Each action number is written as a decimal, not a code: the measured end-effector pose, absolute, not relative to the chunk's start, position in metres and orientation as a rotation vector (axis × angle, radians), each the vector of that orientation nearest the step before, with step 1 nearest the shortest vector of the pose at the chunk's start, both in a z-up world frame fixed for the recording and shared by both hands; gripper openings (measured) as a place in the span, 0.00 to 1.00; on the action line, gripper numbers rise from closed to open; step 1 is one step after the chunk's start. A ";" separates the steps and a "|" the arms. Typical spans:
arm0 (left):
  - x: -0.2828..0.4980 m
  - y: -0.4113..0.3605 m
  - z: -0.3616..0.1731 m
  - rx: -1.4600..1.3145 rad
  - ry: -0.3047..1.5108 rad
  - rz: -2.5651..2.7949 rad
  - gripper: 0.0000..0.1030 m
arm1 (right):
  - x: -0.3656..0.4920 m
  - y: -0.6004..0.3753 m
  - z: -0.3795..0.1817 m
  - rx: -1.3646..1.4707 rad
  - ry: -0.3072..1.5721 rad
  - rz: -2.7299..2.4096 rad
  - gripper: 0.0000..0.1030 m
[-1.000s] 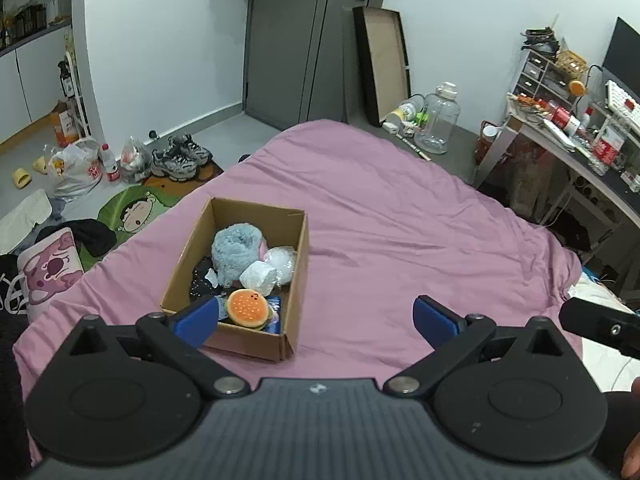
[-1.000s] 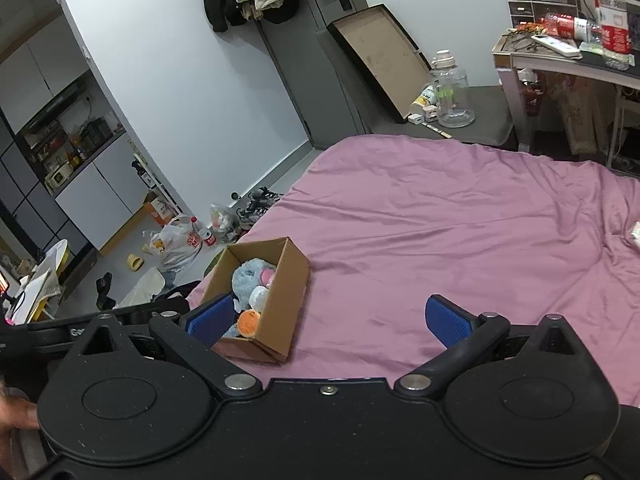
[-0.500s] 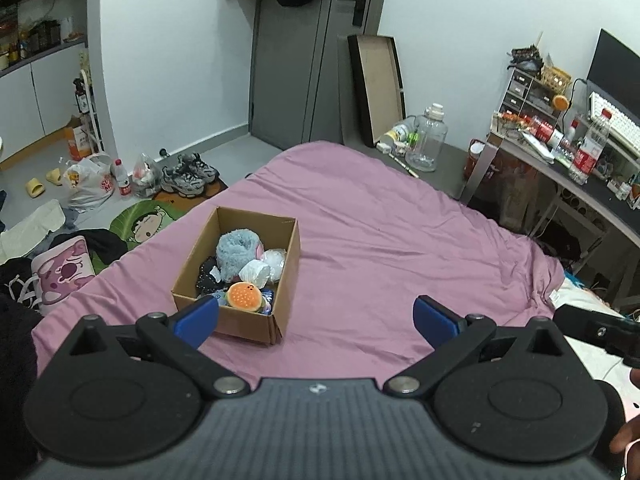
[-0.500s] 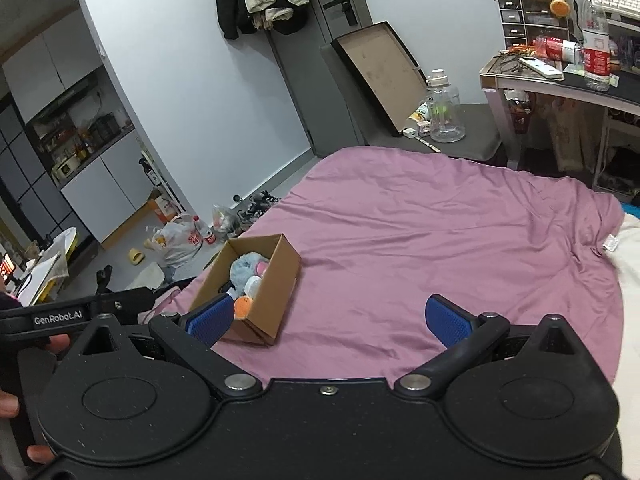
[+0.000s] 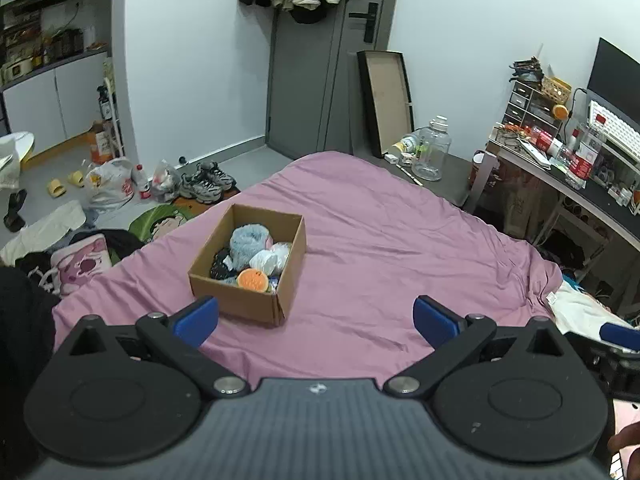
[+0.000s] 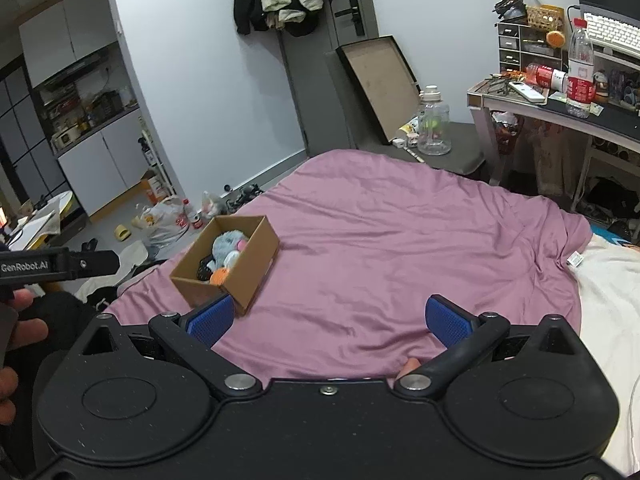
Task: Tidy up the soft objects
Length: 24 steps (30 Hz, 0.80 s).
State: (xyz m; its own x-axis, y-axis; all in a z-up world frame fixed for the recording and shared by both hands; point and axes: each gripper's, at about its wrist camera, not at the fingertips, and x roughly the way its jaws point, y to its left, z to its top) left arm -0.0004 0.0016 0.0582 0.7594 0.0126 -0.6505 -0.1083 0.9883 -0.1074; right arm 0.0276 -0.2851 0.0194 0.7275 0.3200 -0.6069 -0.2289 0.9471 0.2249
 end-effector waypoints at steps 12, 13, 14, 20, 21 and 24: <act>-0.031 -0.012 0.049 -0.074 0.710 0.077 1.00 | 0.014 -0.286 0.020 0.133 0.707 0.317 1.00; -0.032 -0.011 0.048 -0.074 0.713 0.079 1.00 | 0.014 -0.286 0.020 0.133 0.708 0.317 1.00; -0.034 -0.011 0.048 -0.075 0.714 0.080 1.00 | 0.013 -0.286 0.020 0.133 0.708 0.318 1.00; -0.038 -0.007 0.045 -0.085 0.723 0.082 1.00 | 0.013 -0.281 0.020 0.120 0.722 0.330 1.00; -0.038 -0.006 0.045 -0.084 0.722 0.086 1.00 | 0.013 -0.281 0.020 0.118 0.723 0.332 1.00; -0.039 -0.004 0.045 -0.086 0.719 0.094 1.00 | 0.012 -0.279 0.020 0.118 0.728 0.331 1.00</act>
